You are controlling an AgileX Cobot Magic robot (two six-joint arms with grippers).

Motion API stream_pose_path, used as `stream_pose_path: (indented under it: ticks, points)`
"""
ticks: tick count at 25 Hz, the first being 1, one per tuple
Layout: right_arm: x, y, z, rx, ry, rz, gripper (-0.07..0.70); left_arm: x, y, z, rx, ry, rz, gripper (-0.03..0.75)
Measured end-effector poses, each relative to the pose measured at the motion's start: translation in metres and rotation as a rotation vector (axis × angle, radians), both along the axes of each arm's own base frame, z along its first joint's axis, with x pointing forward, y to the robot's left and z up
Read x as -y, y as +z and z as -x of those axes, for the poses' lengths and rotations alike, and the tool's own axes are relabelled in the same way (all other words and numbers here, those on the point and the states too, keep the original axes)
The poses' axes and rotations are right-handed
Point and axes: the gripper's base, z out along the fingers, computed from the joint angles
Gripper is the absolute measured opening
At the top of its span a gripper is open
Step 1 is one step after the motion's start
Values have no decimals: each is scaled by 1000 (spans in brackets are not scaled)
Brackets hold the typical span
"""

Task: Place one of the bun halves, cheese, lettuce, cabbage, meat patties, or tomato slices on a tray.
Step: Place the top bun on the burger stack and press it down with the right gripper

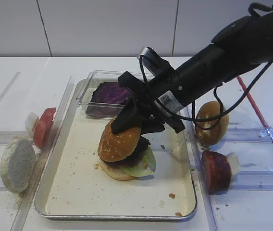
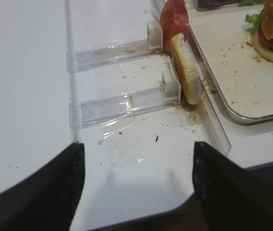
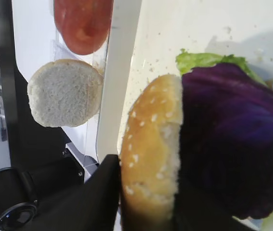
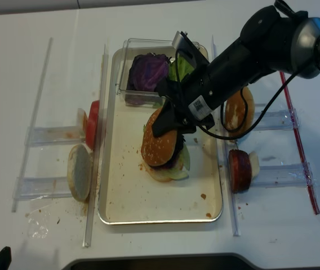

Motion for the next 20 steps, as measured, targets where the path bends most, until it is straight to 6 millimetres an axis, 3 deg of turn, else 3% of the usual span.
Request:
stream_pose_path:
  ticks: [9,20]
  points:
    - [1,-1,0,-14,-4,15,420,0,0,0,0,0,0,438]
    - [4,3,-5,-15,4,118,447,0,0,0,0,0,0,438]
